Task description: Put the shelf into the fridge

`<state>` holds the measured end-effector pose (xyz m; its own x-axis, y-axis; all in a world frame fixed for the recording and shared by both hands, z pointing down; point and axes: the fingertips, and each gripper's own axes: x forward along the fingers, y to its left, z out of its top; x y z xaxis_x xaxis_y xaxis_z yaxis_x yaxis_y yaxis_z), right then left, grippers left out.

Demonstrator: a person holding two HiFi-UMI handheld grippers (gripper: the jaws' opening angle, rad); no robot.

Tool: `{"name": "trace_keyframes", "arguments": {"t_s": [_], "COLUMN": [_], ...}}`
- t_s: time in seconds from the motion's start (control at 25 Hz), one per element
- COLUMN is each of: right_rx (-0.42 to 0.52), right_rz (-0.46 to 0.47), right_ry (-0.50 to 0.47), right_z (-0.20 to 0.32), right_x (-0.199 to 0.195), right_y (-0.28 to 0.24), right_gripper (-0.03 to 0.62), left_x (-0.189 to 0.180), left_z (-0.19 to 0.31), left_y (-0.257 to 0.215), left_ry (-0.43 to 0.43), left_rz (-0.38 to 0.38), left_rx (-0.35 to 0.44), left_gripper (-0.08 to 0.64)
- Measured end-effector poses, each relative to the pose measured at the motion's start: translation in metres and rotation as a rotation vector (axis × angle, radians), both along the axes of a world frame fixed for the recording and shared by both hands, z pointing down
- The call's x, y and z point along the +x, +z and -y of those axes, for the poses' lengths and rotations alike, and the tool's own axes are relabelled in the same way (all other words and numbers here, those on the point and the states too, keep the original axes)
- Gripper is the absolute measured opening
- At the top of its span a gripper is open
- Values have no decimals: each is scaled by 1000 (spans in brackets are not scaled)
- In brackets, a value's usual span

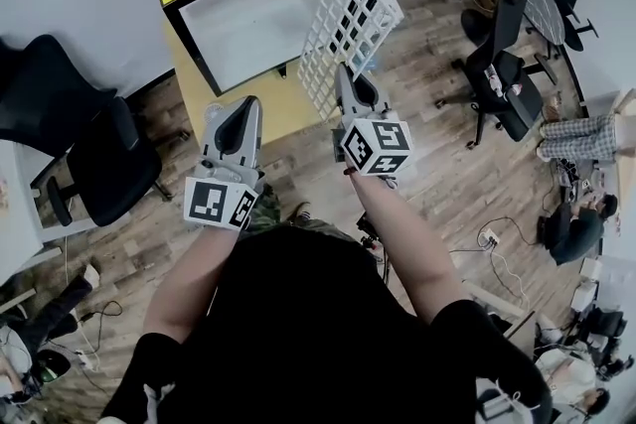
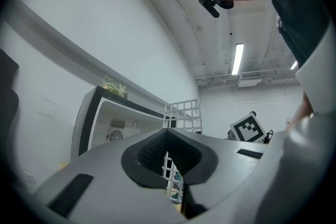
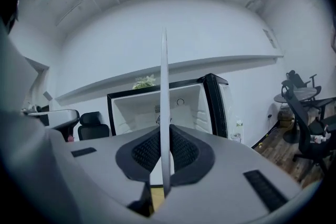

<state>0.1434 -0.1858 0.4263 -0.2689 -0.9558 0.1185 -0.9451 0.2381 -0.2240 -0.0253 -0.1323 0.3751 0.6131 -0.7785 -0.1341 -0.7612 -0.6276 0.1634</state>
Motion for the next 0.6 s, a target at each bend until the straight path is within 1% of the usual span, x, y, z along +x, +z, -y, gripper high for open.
{"name": "trace_keyframes", "arguments": {"t_s": [0.2,0.48,0.6], "right_rx": [57,160,183], "right_rz": [-70,-210,-218], "right_ry": [6,1,7], "right_z": [-9,-21,-25], "right_x": [1,-3,-3], "right_y": [-9,-30,-38], "right_gripper": [37,37,37], "left_x": [-11,-16,-13], "left_z": [5,19,26], "left_y": [7,9,6], "left_ry": [-39,-72,-74], "left_rz": [35,72,75], "left_rx": [1,10,21], "left_gripper": [18,18,18]}}
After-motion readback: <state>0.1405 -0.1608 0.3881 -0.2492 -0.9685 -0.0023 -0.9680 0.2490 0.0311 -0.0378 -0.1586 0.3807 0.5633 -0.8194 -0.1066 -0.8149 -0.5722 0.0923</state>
